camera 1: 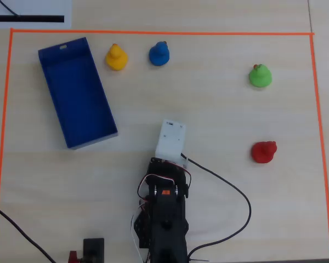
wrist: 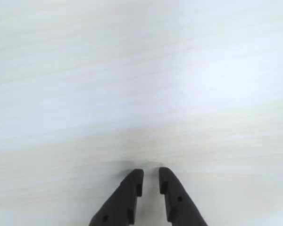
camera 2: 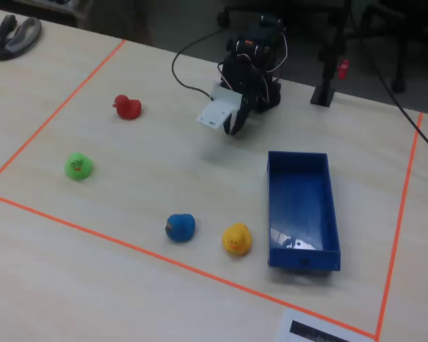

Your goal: Grasp red duck and put it into box.

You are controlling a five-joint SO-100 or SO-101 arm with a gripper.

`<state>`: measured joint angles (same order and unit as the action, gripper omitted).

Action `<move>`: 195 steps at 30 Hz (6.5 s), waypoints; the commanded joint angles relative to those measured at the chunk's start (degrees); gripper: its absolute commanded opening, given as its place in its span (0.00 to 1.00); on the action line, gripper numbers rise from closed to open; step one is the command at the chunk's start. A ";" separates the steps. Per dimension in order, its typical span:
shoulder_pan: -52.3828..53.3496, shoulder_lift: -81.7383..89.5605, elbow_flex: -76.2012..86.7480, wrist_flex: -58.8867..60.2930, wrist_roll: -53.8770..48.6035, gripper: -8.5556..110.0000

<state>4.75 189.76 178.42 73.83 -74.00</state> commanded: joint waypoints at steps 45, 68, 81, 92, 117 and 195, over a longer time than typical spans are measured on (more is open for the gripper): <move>0.26 -0.09 -0.18 1.23 0.44 0.08; -0.79 -0.09 -0.18 1.23 0.44 0.08; -0.79 -0.09 -0.18 1.23 0.35 0.09; 2.64 -1.85 -0.26 -3.60 0.53 0.10; 47.64 -51.68 -60.91 -13.36 -7.47 0.35; 62.58 -92.02 -54.14 -52.82 -10.11 0.07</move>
<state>67.85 93.87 127.71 19.34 -86.31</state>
